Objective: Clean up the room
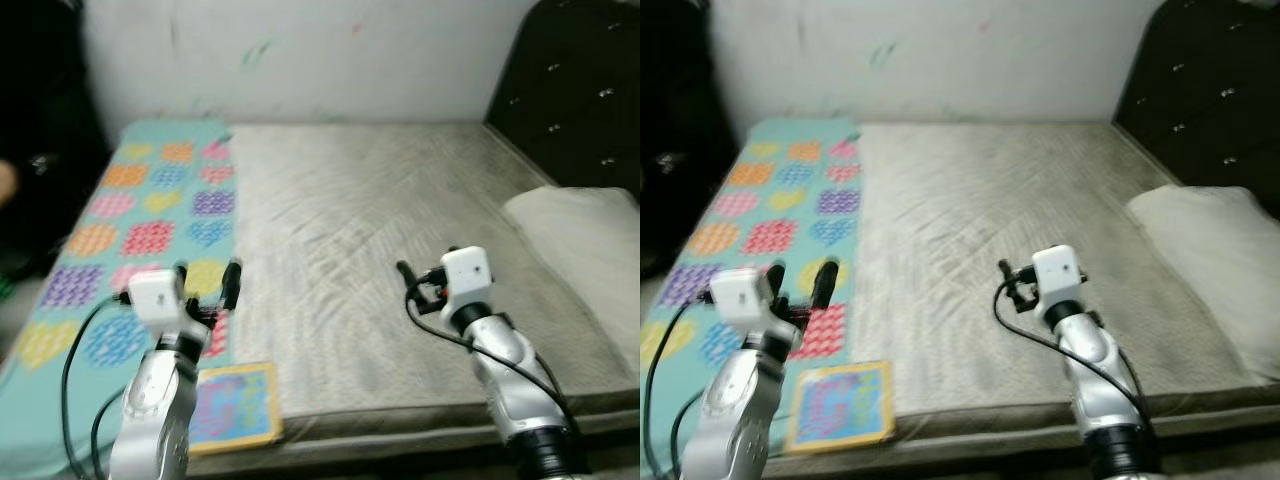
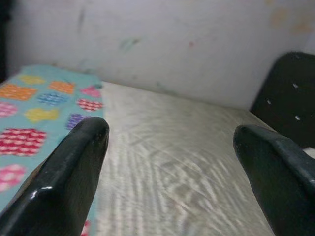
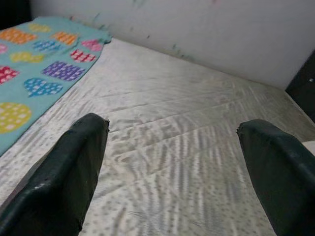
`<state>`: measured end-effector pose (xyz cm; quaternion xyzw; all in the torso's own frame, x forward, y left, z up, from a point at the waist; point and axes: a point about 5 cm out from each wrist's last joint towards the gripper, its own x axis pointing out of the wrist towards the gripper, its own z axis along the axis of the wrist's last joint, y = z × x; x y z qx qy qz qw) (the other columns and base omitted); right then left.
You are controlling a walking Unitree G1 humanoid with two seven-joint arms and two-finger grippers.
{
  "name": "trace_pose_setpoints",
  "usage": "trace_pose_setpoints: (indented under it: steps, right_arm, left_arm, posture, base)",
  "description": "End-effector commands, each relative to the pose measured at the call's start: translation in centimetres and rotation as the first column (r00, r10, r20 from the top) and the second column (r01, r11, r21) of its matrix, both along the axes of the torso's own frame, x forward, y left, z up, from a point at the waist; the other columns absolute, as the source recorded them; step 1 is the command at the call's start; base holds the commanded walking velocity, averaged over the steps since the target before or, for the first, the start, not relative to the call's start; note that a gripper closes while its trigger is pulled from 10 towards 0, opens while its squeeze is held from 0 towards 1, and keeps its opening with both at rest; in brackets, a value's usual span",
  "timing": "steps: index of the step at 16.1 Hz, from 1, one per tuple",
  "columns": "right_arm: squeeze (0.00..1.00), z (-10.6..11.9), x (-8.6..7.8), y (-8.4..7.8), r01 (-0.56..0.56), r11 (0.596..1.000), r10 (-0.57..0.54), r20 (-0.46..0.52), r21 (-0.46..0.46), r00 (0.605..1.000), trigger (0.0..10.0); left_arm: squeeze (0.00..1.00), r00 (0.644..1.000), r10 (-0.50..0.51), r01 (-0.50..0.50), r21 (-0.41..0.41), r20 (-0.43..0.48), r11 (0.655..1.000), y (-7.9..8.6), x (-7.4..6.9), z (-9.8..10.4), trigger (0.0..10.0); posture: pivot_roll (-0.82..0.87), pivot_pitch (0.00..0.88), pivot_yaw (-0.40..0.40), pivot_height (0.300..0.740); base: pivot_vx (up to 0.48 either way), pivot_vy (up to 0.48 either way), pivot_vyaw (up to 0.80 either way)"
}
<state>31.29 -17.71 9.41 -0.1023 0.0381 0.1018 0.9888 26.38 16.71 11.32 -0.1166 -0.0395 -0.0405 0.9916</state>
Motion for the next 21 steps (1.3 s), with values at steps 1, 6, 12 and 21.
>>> trace_pose_setpoints:
  steps: [1, 6, 12, 21]
  right_arm:
    - [0.0, 0.66, 0.7, 0.51, -0.029, 1.0, 0.029, 0.017, 0.0, 0.999, 10.0]
    - [0.0, 0.85, 1.13, 0.33, -0.035, 0.999, 0.035, 0.014, -0.01, 0.999, 10.0]
    - [0.0, 0.74, 1.11, 0.58, -0.046, 0.999, 0.046, 0.02, -0.013, 0.999, 10.0]
    - [0.0, 0.4, 0.86, 1.16, -0.065, 0.998, 0.065, 0.017, -0.011, 0.998, 10.0]
  left_arm:
    - [0.0, 0.999, 0.033, -0.033, 0.006, -0.013, 0.999, 0.78, -0.25, -0.21, 10.0]
    - [0.0, 0.999, 0.045, -0.045, -0.002, -0.013, 0.999, 0.87, -0.25, -0.21, 10.0]
    - [0.0, 0.999, 0.047, -0.047, -0.001, -0.013, 0.999, 0.89, -0.21, -0.19, 10.0]
    - [0.0, 0.999, 0.044, -0.044, 0.007, -0.013, 0.999, 0.89, -0.13, -0.23, 10.0]
  posture:
    - [-0.05, 0.0, -0.055, 0.74]
    - [-0.05, 0.0, -0.057, 0.74]
    - [-0.05, 0.0, -0.054, 0.74]
    - [-0.05, 0.0, -0.055, 0.74]
  base:
    - [0.0, 0.48, 0.0]
    - [0.0, 0.48, 0.0]
    - [0.0, 0.48, 0.0]
    - [0.0, 0.48, 0.0]
